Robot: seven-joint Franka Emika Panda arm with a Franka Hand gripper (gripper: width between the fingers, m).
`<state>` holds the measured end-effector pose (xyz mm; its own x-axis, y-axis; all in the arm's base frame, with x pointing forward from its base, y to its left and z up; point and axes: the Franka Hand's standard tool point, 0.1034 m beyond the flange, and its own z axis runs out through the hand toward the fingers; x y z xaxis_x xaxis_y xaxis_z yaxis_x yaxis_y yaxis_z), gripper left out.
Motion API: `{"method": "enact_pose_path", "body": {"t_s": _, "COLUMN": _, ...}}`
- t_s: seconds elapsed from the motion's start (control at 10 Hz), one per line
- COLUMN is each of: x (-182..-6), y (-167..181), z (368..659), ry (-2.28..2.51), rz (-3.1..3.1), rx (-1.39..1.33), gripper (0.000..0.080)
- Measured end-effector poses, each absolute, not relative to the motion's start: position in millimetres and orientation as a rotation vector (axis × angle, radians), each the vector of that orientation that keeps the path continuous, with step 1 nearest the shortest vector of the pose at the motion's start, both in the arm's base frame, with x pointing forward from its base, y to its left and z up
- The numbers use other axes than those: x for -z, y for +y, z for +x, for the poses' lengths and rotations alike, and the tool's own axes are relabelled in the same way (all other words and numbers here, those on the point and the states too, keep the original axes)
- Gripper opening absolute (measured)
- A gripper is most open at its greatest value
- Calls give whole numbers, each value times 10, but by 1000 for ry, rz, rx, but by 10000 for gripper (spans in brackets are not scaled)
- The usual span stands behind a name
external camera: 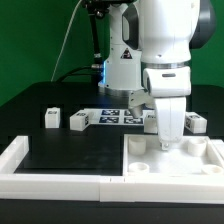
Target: Assemble one leg
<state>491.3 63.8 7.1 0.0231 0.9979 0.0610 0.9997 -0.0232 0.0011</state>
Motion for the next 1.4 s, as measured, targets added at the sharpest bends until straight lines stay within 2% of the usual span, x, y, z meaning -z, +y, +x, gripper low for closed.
{"method": "enact_pose_path", "body": {"t_s": 0.1, "x": -71, "y": 636, "z": 4912, "ry": -2165, "rz": -2217, "rx": 69, "gripper": 286}}
{"method": "enact_pose_path", "body": {"t_s": 0.2, "x": -70, "y": 635, "z": 4911, "ry": -2165, "rz": -2217, "rx": 68, "gripper": 463}}
{"method": "enact_pose_path", "body": {"t_s": 0.3, "x": -70, "y": 635, "z": 4911, "ry": -2165, "rz": -2217, "rx": 68, "gripper": 463}}
{"method": "enact_pose_path", "body": {"t_s": 0.4, "x": -69, "y": 634, "z": 4911, "ry": -2164, "rz": -2217, "rx": 68, "gripper": 611}}
{"method": "enact_pose_path", "body": {"t_s": 0.5, "x": -69, "y": 633, "z": 4910, "ry": -2164, "rz": -2217, "rx": 68, "gripper": 639}}
{"method": "enact_pose_path", "body": {"t_s": 0.8, "x": -95, "y": 652, "z": 4883, "ry": -2119, "rz": -2265, "rx": 75, "gripper": 639}}
{"method": "enact_pose_path", "body": {"t_s": 1.1, "x": -528, "y": 834, "z": 4525, "ry": -1966, "rz": -2452, "rx": 108, "gripper": 650}}
{"method": "enact_pose_path", "body": {"t_s": 1.2, "x": -571, "y": 856, "z": 4459, "ry": -1934, "rz": -2480, "rx": 107, "gripper": 650}}
{"method": "enact_pose_path", "body": {"t_s": 1.4, "x": -535, "y": 837, "z": 4471, "ry": -1924, "rz": -2483, "rx": 101, "gripper": 650}}
